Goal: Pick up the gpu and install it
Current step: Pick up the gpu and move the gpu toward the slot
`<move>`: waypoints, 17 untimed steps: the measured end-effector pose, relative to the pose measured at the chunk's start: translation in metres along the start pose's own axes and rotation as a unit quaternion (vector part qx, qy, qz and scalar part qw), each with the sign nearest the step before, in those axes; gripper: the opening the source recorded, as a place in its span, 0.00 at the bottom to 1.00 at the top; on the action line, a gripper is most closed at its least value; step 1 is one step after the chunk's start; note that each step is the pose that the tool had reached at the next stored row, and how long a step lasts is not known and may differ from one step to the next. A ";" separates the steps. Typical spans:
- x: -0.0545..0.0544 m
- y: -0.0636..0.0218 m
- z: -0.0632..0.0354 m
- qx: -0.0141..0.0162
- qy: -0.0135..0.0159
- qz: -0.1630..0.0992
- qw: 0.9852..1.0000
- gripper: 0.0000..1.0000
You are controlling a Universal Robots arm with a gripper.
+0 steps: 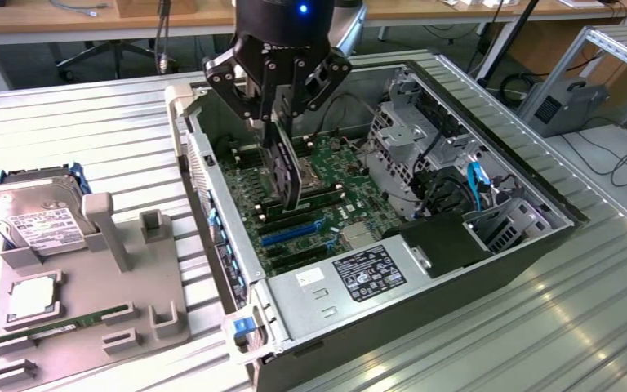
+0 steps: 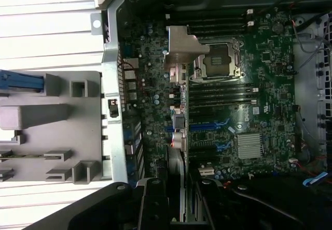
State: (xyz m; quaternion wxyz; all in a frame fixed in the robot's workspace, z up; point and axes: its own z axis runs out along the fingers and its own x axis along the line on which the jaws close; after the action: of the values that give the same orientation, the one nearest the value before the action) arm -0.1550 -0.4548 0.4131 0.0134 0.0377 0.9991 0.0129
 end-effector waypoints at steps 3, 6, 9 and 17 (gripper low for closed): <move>-0.001 0.0000 0.0003 0.000 0.000 0.000 1.000 0.26; -0.001 0.0001 0.0006 0.000 0.000 0.000 1.000 0.26; -0.002 0.0001 0.0010 0.001 0.000 0.000 1.000 0.26; -0.004 0.0002 0.0018 0.001 0.000 0.000 1.000 0.26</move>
State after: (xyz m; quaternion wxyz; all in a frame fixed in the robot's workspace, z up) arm -0.1513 -0.4547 0.4114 0.0134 0.0376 0.9991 0.0119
